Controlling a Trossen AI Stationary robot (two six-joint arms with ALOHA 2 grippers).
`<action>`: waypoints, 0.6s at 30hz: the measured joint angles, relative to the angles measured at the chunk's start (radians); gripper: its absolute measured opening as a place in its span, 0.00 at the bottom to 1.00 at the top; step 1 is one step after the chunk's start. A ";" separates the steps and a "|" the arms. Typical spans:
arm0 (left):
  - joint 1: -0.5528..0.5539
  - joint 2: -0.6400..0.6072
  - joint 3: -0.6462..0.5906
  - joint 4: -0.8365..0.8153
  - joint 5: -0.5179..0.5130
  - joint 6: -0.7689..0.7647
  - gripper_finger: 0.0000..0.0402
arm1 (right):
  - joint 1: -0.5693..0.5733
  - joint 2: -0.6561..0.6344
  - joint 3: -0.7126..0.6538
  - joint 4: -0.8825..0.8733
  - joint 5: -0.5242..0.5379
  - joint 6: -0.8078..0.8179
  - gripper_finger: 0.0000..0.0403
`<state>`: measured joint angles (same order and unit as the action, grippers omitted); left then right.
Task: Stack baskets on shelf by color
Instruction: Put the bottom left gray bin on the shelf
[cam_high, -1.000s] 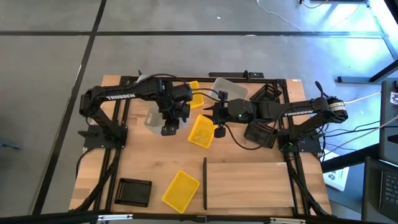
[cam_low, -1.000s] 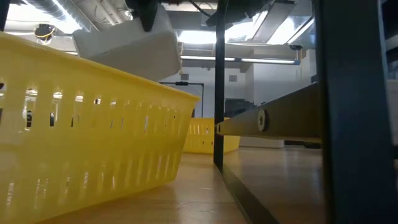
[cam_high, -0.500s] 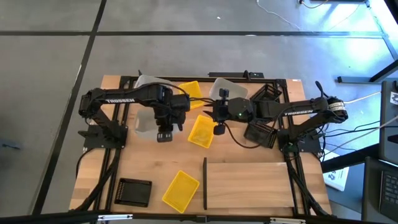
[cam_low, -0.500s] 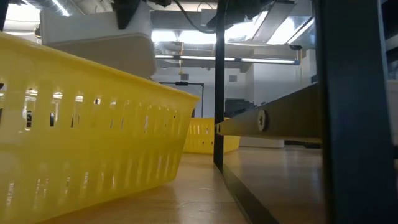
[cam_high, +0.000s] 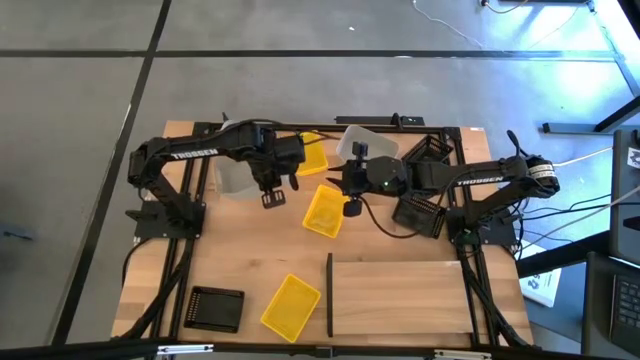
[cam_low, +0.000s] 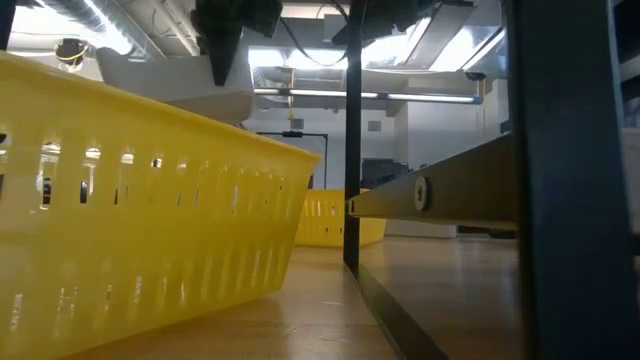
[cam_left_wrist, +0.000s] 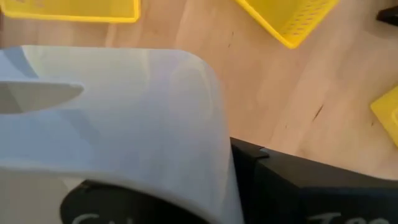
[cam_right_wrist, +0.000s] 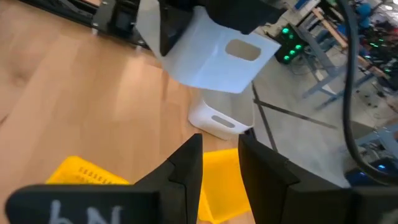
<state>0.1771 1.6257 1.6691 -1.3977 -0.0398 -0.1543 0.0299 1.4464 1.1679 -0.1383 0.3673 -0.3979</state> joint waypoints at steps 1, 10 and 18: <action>0.005 0.000 0.000 0.005 0.009 0.024 0.00 | 0.000 0.000 0.000 0.007 0.003 0.000 0.26; 0.017 0.000 0.000 0.124 0.310 0.279 0.00 | 0.000 0.000 0.000 0.089 -0.074 -0.123 0.26; 0.017 0.000 0.000 0.185 0.419 0.348 0.00 | -0.005 0.005 0.000 0.115 -0.114 -0.186 0.26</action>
<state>0.1944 1.6257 1.6691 -1.2130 0.3790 0.1940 0.0251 1.4509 1.1679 -0.0233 0.2529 -0.5837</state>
